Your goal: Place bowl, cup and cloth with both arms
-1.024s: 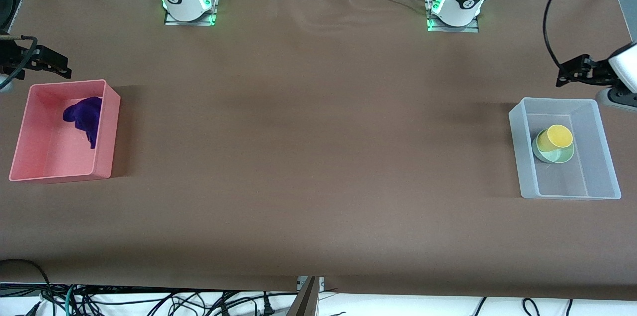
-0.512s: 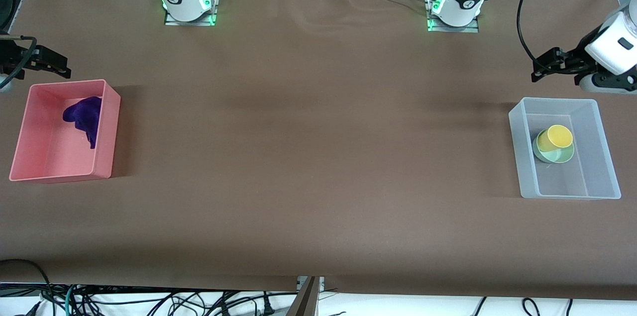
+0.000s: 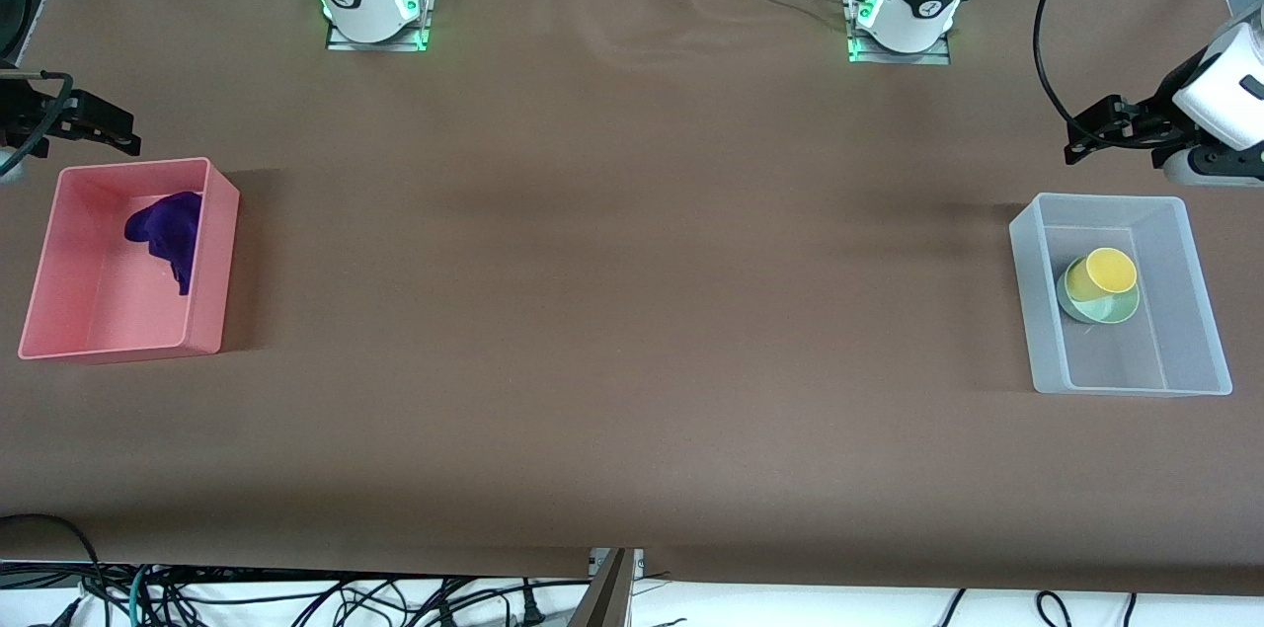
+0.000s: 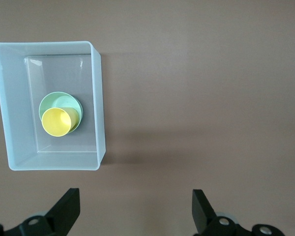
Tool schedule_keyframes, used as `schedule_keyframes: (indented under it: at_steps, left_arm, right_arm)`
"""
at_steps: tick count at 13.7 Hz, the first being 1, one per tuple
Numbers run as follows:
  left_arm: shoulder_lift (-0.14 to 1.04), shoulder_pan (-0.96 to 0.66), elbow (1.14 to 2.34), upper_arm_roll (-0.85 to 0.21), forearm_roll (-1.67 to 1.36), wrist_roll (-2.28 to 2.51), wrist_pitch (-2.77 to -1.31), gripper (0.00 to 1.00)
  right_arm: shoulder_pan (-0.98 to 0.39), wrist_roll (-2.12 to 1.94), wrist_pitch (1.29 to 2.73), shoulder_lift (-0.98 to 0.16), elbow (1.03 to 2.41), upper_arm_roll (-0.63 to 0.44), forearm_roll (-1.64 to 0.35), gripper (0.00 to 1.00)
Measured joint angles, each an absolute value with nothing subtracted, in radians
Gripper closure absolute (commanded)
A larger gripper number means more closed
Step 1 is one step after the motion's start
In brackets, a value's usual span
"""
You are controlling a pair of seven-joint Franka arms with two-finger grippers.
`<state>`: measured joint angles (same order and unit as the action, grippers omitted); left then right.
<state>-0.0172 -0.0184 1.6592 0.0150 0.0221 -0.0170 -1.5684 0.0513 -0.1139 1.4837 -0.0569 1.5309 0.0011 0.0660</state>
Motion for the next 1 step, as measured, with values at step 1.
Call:
schedule_keyframes:
  at_steps: [1]
  left_arm:
    - [-0.011,-0.018,1.654,0.015,0.022,-0.017,-1.567,0.00]
  right_arm:
    - [0.051,-0.114,1.484,-0.057,1.531,0.001,0.066,0.00]
